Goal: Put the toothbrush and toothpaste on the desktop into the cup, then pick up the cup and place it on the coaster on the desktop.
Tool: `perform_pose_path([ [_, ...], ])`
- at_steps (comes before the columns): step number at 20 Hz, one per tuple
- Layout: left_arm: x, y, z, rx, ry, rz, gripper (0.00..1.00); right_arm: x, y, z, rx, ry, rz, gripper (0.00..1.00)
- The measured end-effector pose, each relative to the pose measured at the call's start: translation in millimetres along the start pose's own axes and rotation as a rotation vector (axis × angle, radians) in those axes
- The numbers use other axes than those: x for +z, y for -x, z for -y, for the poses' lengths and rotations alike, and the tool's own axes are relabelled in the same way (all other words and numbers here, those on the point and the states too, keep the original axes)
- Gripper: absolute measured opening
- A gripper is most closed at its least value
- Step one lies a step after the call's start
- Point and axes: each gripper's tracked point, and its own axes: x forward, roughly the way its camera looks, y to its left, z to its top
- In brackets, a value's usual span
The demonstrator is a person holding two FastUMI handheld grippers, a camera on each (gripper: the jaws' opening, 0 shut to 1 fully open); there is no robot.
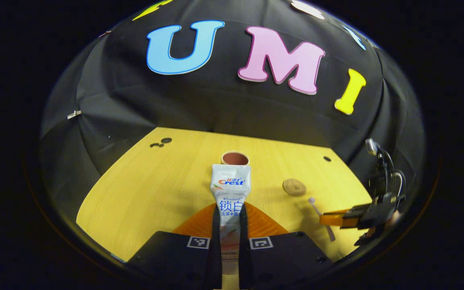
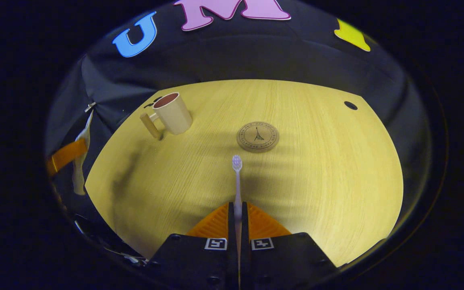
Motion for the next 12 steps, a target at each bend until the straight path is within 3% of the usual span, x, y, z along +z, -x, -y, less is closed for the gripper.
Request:
perform_pose_path([
  [2, 32, -15, 3, -0.014, 0.026, 0.057, 0.21, 13, 7, 6, 0.001, -0.023, 0.042, 0.07],
  [12, 150, -111, 20, -0.021, 0.039, 0.305, 0.21, 36, 4, 28, 0.016, -0.112, 0.103, 0.07],
])
